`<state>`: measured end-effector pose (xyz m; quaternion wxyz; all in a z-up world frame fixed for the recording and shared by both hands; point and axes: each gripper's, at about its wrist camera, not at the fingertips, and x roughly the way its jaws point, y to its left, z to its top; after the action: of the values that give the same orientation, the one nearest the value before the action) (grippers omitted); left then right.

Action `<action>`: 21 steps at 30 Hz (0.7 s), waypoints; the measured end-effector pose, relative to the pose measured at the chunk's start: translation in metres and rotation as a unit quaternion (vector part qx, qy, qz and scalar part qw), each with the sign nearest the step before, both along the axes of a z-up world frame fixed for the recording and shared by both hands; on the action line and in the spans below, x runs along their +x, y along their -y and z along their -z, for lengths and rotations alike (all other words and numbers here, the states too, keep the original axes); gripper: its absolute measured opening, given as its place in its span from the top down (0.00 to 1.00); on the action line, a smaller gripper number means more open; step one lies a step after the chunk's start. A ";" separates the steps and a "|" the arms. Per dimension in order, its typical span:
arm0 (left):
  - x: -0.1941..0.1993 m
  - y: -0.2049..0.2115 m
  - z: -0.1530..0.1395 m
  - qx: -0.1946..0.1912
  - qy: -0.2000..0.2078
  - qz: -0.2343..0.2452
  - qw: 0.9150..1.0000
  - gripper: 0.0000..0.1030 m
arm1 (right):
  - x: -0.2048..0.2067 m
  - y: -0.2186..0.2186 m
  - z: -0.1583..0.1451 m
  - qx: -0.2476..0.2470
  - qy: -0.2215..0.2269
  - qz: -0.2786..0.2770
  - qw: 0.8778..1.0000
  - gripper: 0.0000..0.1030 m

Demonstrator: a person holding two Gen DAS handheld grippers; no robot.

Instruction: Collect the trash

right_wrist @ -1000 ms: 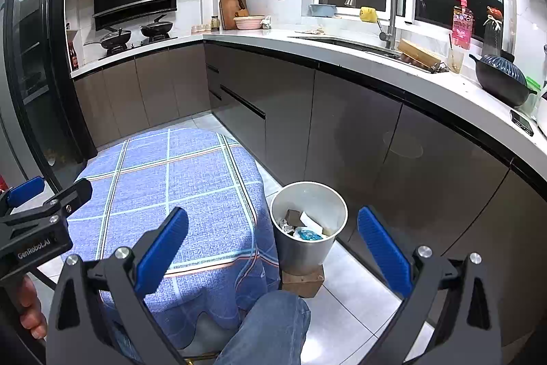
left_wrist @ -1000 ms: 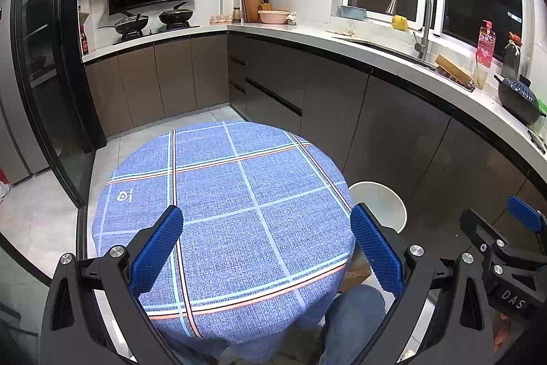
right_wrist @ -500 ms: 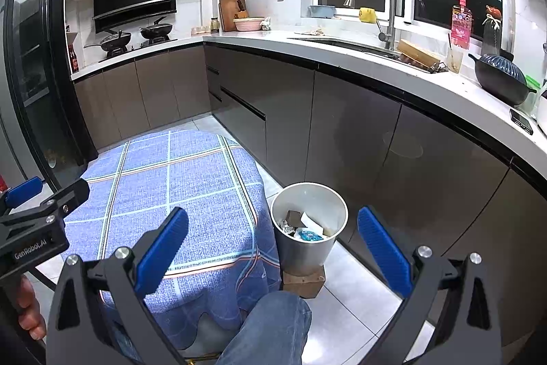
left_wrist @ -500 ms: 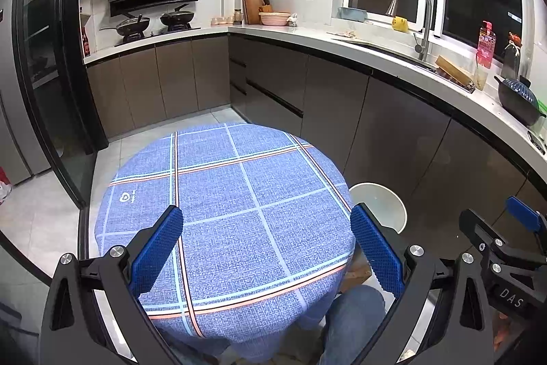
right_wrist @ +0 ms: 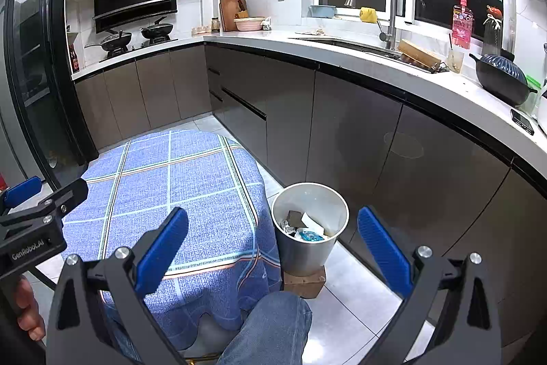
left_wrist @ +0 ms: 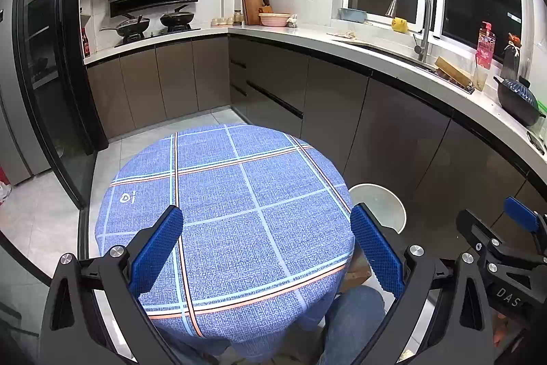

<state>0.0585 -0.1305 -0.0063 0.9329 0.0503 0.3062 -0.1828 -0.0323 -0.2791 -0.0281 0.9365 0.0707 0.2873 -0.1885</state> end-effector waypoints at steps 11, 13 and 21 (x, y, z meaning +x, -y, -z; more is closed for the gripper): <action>-0.001 0.001 -0.002 -0.002 -0.001 0.001 1.000 0.08 | 0.000 0.000 0.000 -0.001 0.000 -0.001 1.000 0.03; -0.001 0.001 -0.001 -0.002 -0.001 0.001 1.000 0.08 | 0.001 0.000 0.000 0.000 0.000 -0.001 1.000 0.03; -0.001 0.001 -0.002 -0.002 -0.001 0.001 1.000 0.08 | 0.000 -0.001 0.000 0.001 -0.001 -0.001 1.000 0.03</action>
<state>0.0572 -0.1317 -0.0046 0.9325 0.0483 0.3068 -0.1844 -0.0318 -0.2783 -0.0277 0.9364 0.0709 0.2881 -0.1874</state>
